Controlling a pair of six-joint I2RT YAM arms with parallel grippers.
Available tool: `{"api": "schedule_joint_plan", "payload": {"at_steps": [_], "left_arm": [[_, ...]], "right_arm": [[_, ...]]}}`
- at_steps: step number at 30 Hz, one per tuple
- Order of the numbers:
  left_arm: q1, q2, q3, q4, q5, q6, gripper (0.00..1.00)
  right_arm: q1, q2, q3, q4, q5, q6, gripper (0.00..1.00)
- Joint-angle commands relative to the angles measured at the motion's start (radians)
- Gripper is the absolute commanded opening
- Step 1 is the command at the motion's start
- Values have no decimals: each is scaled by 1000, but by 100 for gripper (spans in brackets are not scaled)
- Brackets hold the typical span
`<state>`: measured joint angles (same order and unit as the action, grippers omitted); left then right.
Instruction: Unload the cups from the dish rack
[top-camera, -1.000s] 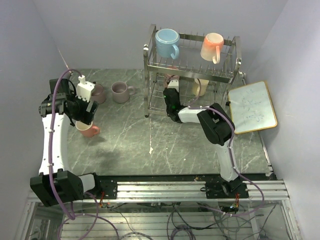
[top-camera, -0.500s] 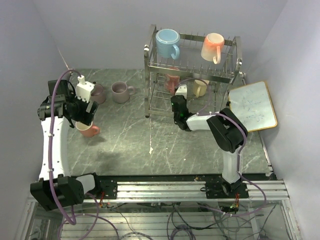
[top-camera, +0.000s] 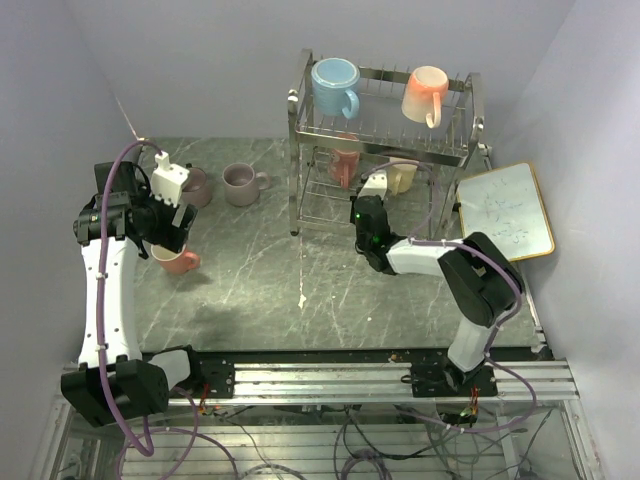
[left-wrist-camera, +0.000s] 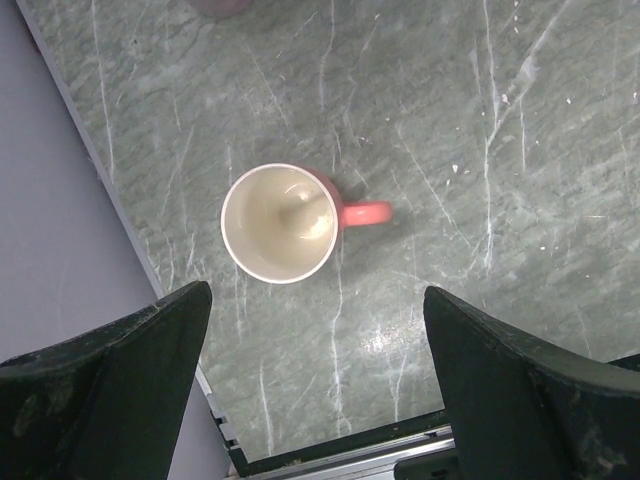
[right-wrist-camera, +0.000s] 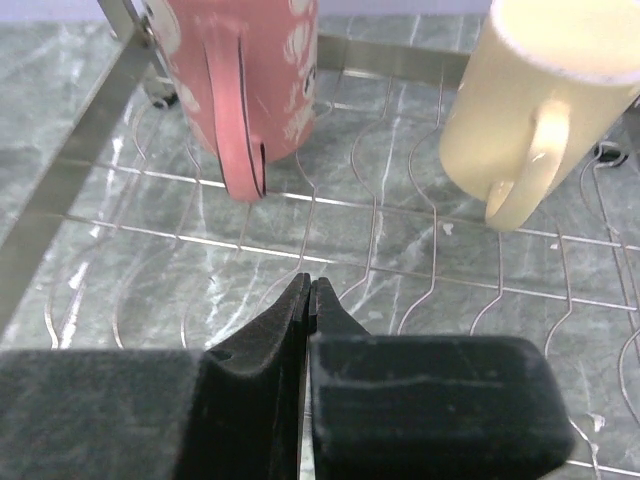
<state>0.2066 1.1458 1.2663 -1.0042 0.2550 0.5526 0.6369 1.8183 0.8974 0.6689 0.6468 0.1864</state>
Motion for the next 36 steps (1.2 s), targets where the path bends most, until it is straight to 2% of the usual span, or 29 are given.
{"api": "schedule_joint_plan", "payload": {"at_steps": [1,3,6,8,10,12,17,25,31,36], "left_arm": [[12,-19,5,-13,31,7,99],[12,-20,-3,-6,34,6,99],[12,-19,-9,-2,39,3,99],[12,-19,-16,3,42,3,99],[11,-20,-19,7,47,4,99],[12,-18,-18,8,57,4,99],[12,-2,9,0,75,0,99],[11,16,30,1,133,-12,99],[12,27,35,2,138,-7,99],[12,36,38,-2,131,1,99]], "right_arm": [[-2,-89,-29,65,-15,9,0],[-19,-90,-29,60,-44,28,1],[-54,-54,-39,118,-109,50,31],[-64,-8,-53,218,-146,25,46],[-69,47,-55,310,-175,-10,55],[-73,101,-44,372,-197,-38,59],[-87,195,-16,482,-229,-70,61],[-107,334,131,460,-254,-112,59],[-114,434,253,419,-231,-152,53],[-114,481,320,410,-236,-195,42]]}}
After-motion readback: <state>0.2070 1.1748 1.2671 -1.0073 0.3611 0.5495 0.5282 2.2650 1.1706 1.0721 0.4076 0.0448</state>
